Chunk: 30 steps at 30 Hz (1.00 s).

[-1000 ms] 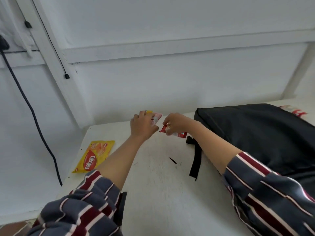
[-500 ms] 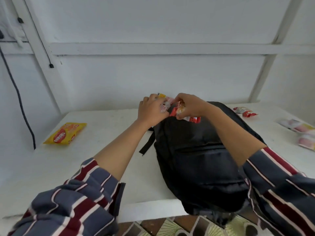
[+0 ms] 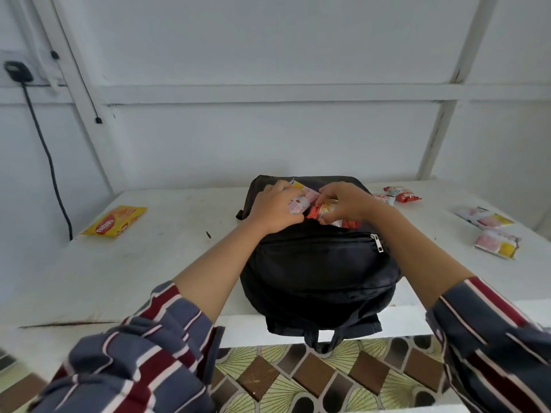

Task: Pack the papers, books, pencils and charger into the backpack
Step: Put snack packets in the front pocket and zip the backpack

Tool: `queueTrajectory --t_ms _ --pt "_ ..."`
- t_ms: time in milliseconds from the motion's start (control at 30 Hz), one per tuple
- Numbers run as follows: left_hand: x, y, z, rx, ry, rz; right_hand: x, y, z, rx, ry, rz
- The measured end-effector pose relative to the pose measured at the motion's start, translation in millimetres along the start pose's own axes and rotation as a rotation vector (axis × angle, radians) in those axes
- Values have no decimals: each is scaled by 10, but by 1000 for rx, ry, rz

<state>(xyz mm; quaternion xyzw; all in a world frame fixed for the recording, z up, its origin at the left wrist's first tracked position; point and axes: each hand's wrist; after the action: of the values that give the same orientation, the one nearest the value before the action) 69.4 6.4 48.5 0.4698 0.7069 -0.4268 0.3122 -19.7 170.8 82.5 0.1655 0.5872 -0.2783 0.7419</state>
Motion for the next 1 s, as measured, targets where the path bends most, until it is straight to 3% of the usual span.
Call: queueTrajectory --t_ms 167,367,567,767,1000 --pt "74 39 -84 11 83 154 57 183 -135 67 142 18" --pt "132 78 -149 -44 -261 109 139 339 -269 86 135 -35" --pt "105 251 -212 107 -92 -62 76 425 -318 24 -7 -120" --pt "129 353 -191 107 -48 66 28 547 -393 -32 -129 -162" --pt "145 299 -214 70 53 78 -21 665 -399 -85 -257 -142"
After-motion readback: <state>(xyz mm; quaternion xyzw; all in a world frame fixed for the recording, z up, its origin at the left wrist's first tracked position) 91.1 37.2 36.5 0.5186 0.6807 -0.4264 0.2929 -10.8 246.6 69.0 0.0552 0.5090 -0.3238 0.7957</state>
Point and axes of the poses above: each hand's wrist, its own y-axis away from the middle knuckle, its own x-axis out of the palm, z = x × y, and after that the axes turned 9 degrees about y, right-handed
